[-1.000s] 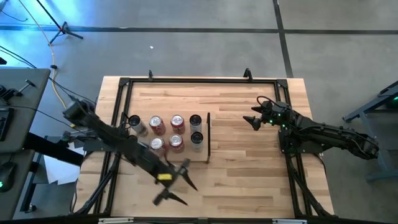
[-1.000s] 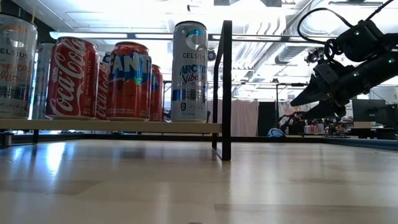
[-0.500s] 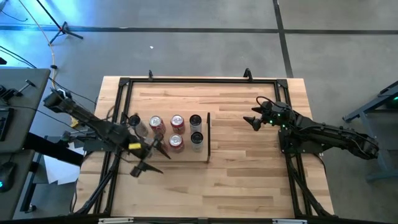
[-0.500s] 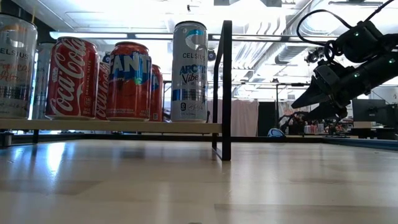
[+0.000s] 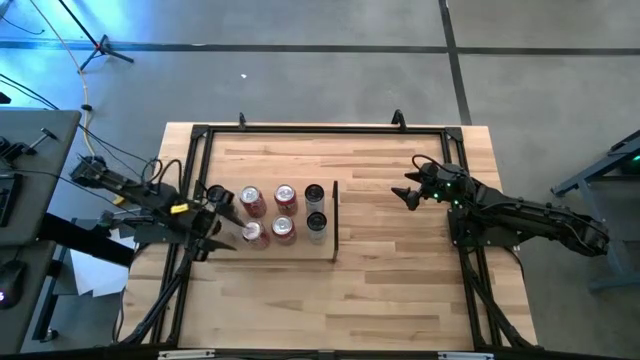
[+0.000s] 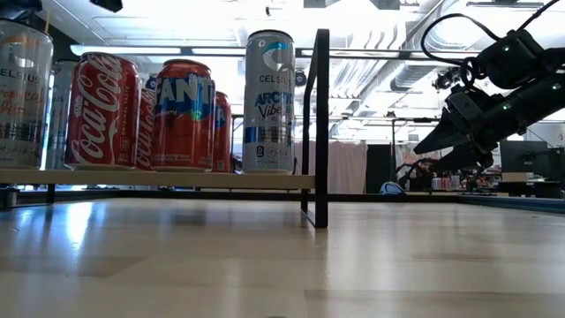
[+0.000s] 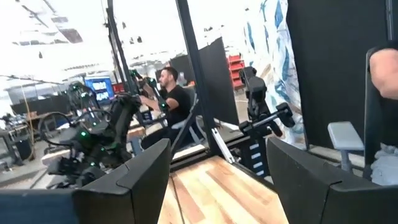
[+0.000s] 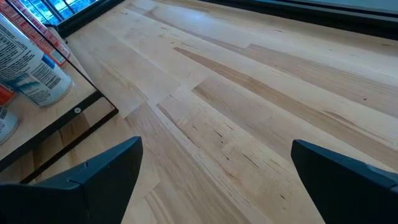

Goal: Place canned beverage on shelf
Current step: Return to Home Position

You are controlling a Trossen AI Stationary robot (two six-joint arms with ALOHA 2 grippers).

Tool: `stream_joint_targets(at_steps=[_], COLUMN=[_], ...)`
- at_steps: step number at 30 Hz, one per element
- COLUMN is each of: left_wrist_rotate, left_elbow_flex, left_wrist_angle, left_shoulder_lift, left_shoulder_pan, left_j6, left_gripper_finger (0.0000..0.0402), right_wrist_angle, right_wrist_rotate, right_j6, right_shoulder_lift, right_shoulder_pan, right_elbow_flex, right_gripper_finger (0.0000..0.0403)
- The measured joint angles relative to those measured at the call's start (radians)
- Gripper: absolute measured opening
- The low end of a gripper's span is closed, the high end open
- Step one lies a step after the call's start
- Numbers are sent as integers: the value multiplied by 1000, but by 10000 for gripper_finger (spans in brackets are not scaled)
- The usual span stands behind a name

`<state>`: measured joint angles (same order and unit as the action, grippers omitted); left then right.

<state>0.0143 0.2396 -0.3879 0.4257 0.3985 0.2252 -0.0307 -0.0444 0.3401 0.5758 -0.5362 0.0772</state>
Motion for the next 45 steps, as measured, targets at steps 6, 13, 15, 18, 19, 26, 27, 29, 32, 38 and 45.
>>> stream_joint_targets(at_steps=[6,13,15,18,19,26,27,29,32,38,45], left_wrist_rotate=[0,8,11,53,68,101,103,104,107,107,48], left_elbow_flex=[-3,-3,-4,-50,-75,-172,-178,-194,-225,-228,-228], left_wrist_angle=[182,286,293,226,192,34,16,-10,-69,-74,50], left_shoulder_lift=[-171,-314,-340,-368,-381,-421,-422,-422,-422,-422,-421], left_shoulder_pan=[1,1,1,1,1,1,2,2,2,2,1], left_j6=[15,12,11,13,26,107,110,110,117,119,79], left_gripper_finger=[239,239,239,239,239,239,239,239,239,239,239], right_wrist_angle=[2,2,2,2,2,3,6,6,6,6,6], right_wrist_rotate=[0,0,0,0,0,0,0,0,0,0,0], right_j6=[0,0,0,0,0,0,0,0,0,0,0], right_shoulder_lift=[0,0,0,0,0,0,0,0,0,0,0], right_shoulder_pan=[0,0,0,0,0,0,0,0,0,0,0], right_elbow_flex=[0,0,0,0,0,0,0,0,0,0,0], right_gripper_finger=[399,399,399,399,399,399,399,399,399,399,399])
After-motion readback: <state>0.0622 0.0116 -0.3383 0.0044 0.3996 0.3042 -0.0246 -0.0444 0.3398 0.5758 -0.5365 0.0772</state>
